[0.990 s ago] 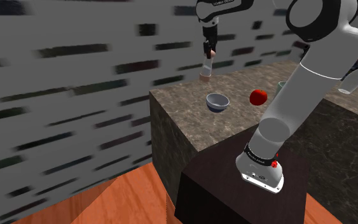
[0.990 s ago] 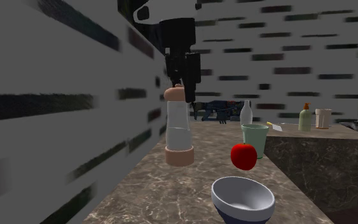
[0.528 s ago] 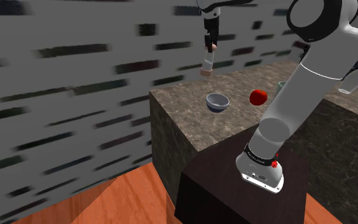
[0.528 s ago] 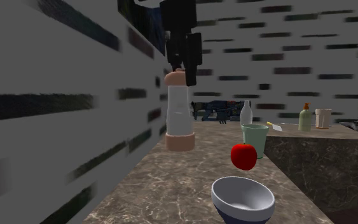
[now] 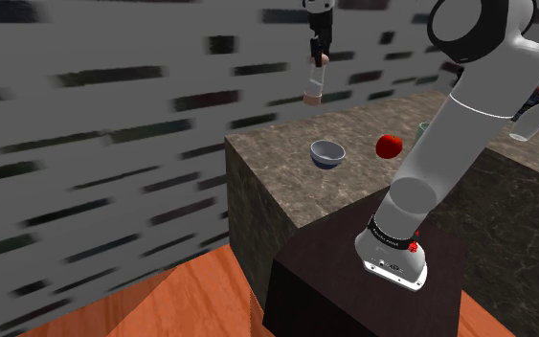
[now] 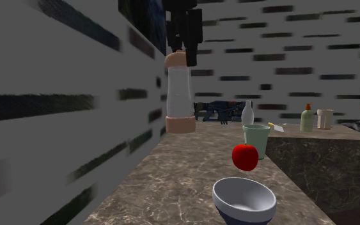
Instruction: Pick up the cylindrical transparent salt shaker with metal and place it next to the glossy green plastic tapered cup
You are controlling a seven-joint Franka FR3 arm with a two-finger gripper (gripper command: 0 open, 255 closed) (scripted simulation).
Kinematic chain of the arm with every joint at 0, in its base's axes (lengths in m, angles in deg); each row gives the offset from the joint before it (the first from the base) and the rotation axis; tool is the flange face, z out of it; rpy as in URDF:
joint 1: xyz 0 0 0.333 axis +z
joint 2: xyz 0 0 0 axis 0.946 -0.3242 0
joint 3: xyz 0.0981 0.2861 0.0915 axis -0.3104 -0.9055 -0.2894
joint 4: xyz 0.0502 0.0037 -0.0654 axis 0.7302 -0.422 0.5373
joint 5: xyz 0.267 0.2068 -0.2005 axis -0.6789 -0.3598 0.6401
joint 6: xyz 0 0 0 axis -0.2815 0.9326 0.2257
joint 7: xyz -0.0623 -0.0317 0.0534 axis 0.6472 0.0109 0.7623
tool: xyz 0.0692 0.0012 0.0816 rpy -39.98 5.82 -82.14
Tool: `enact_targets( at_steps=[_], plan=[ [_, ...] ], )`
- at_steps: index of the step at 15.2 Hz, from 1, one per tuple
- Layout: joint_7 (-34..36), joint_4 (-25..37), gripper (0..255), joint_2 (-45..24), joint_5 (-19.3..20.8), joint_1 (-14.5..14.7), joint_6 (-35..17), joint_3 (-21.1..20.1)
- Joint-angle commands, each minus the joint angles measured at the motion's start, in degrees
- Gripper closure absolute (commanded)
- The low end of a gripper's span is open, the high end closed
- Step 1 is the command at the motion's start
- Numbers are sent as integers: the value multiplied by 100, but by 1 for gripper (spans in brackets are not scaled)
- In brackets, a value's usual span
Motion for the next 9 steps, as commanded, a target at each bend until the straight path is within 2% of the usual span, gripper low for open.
enact_targets(
  at_steps=[1, 7, 9],
  plan=[
    [-46, 185, 255, -27, -6, 1, 154, -2],
    [-183, 769, 255, -162, -33, 0, 586, 0],
    [-370, 510, 255, 62, 46, -101, 483, 107]
  ],
)
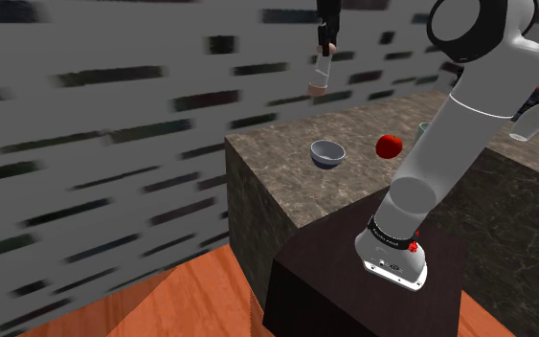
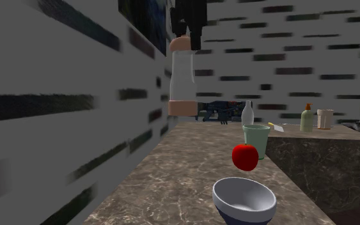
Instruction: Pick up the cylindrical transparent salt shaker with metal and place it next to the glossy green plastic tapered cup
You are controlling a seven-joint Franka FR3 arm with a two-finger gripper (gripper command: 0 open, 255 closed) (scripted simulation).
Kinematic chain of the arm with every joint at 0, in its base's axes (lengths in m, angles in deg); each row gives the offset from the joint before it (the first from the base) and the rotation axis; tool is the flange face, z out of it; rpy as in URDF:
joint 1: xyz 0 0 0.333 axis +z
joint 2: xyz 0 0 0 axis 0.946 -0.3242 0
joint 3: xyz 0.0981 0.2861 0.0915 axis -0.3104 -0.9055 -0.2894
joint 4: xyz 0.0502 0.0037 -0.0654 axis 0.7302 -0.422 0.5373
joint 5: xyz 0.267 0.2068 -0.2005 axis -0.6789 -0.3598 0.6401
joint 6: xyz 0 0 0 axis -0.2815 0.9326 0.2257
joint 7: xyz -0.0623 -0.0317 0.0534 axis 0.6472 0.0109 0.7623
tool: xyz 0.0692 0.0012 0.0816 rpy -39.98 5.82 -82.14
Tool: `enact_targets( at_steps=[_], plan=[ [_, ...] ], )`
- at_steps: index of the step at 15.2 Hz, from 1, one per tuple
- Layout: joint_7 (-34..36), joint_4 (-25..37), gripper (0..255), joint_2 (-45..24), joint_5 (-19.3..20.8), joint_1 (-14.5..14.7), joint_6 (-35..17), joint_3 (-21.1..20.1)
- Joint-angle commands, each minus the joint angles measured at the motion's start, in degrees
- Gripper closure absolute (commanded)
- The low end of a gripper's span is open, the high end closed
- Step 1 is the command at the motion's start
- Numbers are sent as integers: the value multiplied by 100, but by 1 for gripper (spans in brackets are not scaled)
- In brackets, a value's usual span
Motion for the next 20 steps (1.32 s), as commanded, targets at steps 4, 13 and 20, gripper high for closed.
enact_targets(
  at_steps=[4, 13, 20],
  plan=[
    [-477, -457, 255, 444, 181, -244, -189, 273],
    [-1503, -967, 255, 973, 492, -722, -567, 924],
    [-2423, -986, 255, 1040, 606, -1074, -874, 1557]
  ],
)
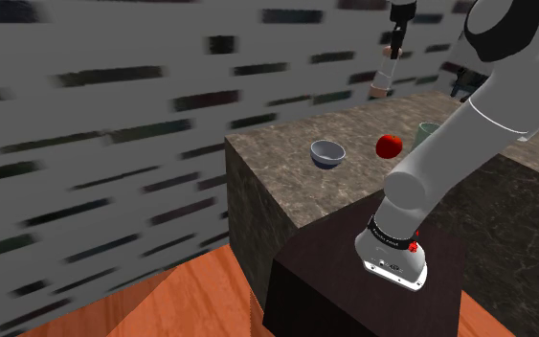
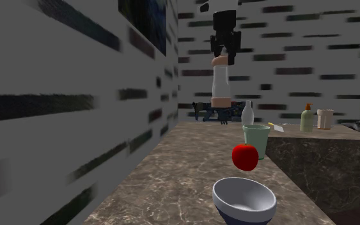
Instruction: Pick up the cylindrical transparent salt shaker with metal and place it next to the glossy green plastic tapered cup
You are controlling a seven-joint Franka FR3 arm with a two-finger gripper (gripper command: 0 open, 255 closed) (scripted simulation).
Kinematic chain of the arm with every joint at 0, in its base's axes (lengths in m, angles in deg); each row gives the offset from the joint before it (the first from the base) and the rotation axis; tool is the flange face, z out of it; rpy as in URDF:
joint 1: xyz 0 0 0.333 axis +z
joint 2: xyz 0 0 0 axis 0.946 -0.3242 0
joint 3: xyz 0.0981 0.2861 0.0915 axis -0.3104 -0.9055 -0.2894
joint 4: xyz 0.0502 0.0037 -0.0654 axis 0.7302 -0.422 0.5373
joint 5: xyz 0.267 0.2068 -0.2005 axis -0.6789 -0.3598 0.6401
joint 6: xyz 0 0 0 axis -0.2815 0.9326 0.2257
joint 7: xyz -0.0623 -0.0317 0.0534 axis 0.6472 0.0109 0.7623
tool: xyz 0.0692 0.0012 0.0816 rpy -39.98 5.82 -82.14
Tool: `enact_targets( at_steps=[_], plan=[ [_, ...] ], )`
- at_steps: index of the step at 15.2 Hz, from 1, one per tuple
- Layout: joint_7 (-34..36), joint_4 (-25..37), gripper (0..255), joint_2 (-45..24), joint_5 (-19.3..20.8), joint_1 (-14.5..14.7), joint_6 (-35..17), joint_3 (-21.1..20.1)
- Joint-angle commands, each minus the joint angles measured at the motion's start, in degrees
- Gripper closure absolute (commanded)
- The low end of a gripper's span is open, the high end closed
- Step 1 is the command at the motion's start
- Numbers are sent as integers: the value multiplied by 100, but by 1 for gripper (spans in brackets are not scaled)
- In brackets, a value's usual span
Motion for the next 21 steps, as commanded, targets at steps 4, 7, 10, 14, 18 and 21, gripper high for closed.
enact_targets(
  at_steps=[4, 7, 10, 14, 18, 21],
  plan=[
    [-730, 79, 255, -67, -2, -246, -253, 517],
    [-1209, 247, 255, -248, -111, -380, -404, 869],
    [-1732, 478, 255, -520, -316, -513, -558, 1259],
    [-2531, 892, 255, -1068, -813, -756, -751, 1808],
    [-3465, 1454, 255, -1867, -1636, -1224, -868, 2285],
    [-4179, 2009, 255, -2575, -2392, -1850, -833, 2437]
  ],
)
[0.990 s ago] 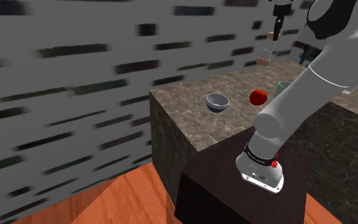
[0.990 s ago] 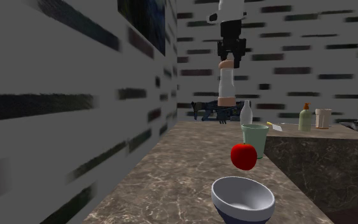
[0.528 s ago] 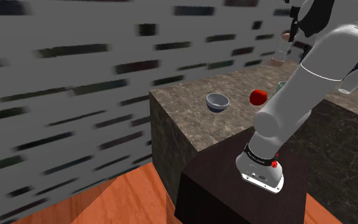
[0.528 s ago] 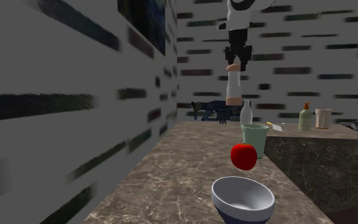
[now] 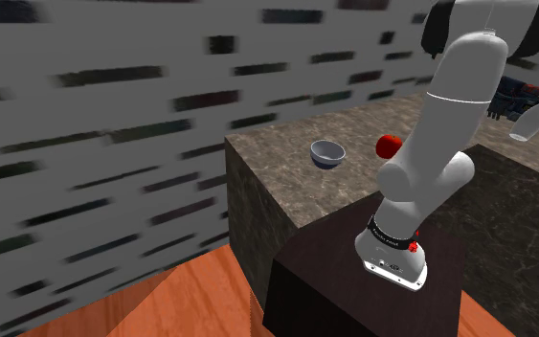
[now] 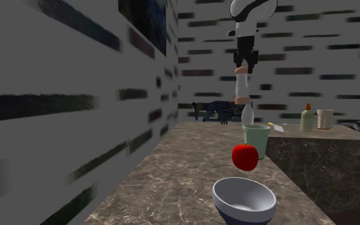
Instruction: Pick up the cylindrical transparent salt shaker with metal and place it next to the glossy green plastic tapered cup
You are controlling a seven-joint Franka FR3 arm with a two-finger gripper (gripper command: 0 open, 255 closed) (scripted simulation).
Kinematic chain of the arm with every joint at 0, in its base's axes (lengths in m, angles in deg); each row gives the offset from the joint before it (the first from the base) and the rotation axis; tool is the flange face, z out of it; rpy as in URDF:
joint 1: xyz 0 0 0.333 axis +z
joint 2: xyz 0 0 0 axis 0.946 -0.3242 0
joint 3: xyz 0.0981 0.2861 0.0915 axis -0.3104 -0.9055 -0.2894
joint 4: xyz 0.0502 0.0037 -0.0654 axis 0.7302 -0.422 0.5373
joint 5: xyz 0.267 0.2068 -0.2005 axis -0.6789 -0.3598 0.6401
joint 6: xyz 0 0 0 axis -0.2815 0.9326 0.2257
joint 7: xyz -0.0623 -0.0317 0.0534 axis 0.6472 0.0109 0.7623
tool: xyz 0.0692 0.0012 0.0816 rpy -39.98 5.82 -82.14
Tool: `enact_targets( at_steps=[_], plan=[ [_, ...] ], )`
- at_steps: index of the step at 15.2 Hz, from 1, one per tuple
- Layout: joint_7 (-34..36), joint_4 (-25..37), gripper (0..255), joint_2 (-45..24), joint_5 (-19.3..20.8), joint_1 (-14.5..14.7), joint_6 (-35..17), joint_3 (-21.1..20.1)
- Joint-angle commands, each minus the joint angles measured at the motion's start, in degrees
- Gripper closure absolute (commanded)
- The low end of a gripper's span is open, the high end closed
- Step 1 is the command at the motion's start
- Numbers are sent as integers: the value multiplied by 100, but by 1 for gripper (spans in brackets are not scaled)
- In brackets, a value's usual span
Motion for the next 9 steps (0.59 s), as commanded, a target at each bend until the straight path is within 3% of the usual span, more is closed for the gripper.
enact_targets(
  at_steps=[1, 4, 9],
  plan=[
    [-490, 442, 255, -499, -539, -486, 72, 53],
    [-1048, 1199, 255, -1191, -1226, -1358, 278, -62],
    [-955, 564, 255, -1006, -1052, -1114, -200, -38]
  ],
)
